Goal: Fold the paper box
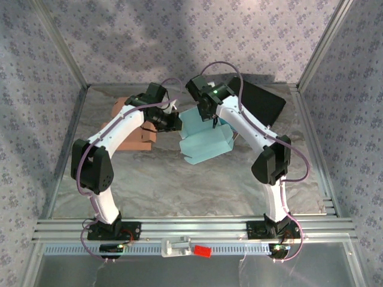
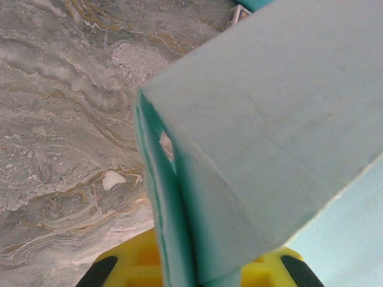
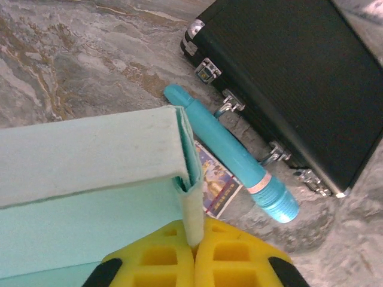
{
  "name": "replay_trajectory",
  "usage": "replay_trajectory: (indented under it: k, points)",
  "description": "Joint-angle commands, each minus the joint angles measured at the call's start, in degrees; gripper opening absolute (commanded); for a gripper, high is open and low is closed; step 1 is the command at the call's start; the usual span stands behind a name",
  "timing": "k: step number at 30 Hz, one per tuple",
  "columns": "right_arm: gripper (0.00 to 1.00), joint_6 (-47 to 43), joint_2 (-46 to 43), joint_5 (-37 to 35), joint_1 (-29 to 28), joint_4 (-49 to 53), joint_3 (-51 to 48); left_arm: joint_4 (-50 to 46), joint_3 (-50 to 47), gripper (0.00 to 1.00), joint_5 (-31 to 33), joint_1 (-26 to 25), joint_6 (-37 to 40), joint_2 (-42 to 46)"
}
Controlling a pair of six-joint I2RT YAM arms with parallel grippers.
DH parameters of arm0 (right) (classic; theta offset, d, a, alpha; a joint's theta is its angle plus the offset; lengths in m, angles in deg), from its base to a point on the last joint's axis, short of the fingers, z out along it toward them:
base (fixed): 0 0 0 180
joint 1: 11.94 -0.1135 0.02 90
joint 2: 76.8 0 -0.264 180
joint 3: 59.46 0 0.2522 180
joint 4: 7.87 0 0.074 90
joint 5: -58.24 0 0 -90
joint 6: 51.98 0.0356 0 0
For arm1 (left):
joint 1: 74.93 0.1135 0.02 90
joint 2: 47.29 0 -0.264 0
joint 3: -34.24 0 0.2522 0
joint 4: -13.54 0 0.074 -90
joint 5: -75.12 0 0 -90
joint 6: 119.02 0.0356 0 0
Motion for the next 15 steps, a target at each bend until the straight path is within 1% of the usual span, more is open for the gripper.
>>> replay_trajectory:
  k: [1, 3, 5, 6, 8, 11, 12, 15]
  points:
    - [0.0, 1.7, 1.2, -11.1, 0.8, 1.5, 2.8, -3.5, 2.1, 0.0, -2.2, -0.5, 1.9, 0.1]
    - [0.0, 2.4, 1.5, -12.1, 0.3, 2.8, 3.2, -3.5, 2.1, 0.0, -2.2, -0.5, 1.8, 0.0]
    - [0.0, 3.1, 1.2, -10.9, 0.4, 2.5, 3.1, -3.4, 2.1, 0.0, -2.3, -0.5, 1.8, -0.1]
    - [0.03, 2.9, 1.0, -10.1, 0.5, 2.0, 2.9, -3.4, 2.2, 0.0, -2.3, -0.5, 1.8, -0.1]
    - [0.12, 2.7, 0.7, -8.7, 0.8, 1.3, 2.9, -3.5, 2.4, 0.0, -2.4, -0.6, 1.8, -0.3]
    - [0.22, 2.0, 0.5, -6.7, 1.4, 0.5, 3.5, -3.5, 2.5, 0.0, -2.4, -0.5, 1.9, -0.4]
    - [0.24, 1.7, 0.5, -6.2, 1.7, 0.4, 3.8, -3.5, 2.5, 0.0, -2.3, -0.6, 1.9, -0.4]
    - [0.26, 1.1, 1.3, -5.0, 2.2, 0.7, 5.0, -3.5, 2.5, 0.0, -2.4, -0.5, 1.9, -0.5]
